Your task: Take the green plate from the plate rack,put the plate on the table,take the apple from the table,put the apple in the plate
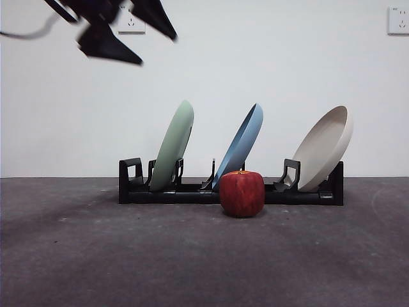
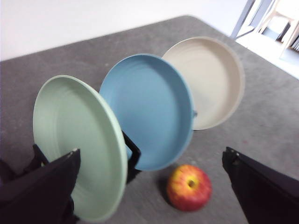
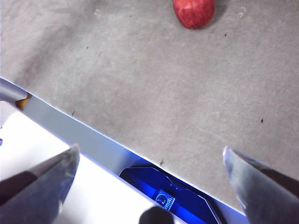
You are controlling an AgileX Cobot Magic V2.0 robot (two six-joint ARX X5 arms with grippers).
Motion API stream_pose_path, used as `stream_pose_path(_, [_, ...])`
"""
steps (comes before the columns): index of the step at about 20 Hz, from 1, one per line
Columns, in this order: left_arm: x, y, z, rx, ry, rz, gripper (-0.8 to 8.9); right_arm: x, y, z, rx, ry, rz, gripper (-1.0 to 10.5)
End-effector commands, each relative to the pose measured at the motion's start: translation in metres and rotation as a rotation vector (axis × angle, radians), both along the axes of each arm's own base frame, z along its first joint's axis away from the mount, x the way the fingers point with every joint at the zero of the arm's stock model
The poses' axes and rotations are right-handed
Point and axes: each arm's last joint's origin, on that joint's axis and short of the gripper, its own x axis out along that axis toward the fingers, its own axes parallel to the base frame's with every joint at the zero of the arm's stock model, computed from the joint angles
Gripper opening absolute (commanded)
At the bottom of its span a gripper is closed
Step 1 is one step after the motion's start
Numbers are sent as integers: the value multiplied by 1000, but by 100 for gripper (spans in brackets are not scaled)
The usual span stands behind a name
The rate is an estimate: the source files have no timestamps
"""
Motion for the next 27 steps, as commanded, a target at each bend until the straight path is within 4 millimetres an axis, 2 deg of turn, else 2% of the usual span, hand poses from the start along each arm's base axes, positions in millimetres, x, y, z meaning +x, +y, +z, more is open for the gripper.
stream_pose_path(1, [29,-16,-17,24,12,8,593,0,0,1,3,-4,-4,692])
stream_pose_path(6, [66,-36,-51,72,41,49,593,0,0,1,3,-4,-4,692])
stream_pose_path(11, [75,-47,-79,99,92,41,582,0,0,1,3,-4,-4,691])
stream_pose_path(12, [75,-49,-82,102,99,36,500,0,0,1,3,-4,-4,691])
stream_pose_path(14, [74,-51,-82,102,109,25,274,0,0,1,3,-4,-4,691])
stream_pose_path(18, [72,-51,-84,107,130,20,73,0,0,1,3,-4,-4,691])
stream_pose_path(21, [72,-50,-85,112,144,20,-8,0,0,1,3,-4,-4,690])
stream_pose_path(27, [71,-50,-84,95,150,3,-9,0,0,1,3,-4,-3,690])
